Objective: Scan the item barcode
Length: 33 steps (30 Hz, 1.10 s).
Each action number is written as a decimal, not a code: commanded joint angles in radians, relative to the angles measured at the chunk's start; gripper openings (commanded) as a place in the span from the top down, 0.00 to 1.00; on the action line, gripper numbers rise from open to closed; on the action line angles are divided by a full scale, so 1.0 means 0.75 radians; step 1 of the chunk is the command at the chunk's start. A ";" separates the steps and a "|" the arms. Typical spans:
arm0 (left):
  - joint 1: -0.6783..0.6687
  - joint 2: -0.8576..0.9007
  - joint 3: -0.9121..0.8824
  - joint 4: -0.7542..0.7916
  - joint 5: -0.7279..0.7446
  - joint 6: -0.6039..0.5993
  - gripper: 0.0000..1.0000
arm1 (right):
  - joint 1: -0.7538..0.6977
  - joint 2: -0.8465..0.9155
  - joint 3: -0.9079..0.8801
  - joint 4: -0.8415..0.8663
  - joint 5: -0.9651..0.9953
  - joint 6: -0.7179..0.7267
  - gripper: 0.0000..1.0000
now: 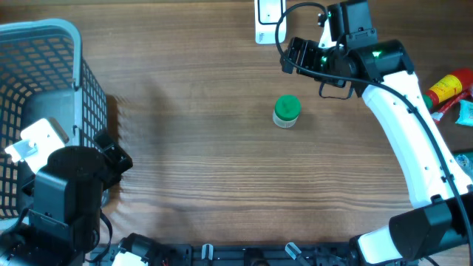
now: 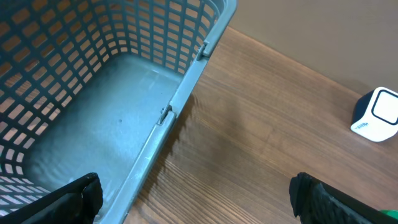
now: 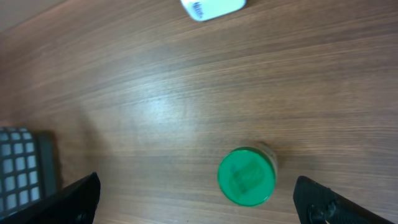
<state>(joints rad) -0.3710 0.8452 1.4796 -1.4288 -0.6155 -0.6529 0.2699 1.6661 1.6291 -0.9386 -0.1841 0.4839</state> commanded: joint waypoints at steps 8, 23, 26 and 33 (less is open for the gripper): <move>0.004 0.001 0.011 0.003 0.002 -0.018 0.00 | 0.003 0.001 -0.005 -0.145 0.073 -0.018 0.00; 0.004 0.001 0.011 0.003 0.002 -0.018 0.00 | 0.002 0.034 -0.006 -0.121 0.229 -0.896 0.00; 0.004 0.001 0.011 0.003 0.002 -0.018 0.00 | 0.003 0.125 -0.006 -0.136 -0.038 -1.076 0.00; 0.004 0.001 0.011 0.003 0.002 -0.018 0.00 | 0.012 0.366 -0.006 -0.142 -0.176 -1.297 0.00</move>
<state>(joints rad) -0.3710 0.8452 1.4796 -1.4288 -0.6155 -0.6529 0.2726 1.8889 1.6276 -1.0500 -0.2180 -0.3580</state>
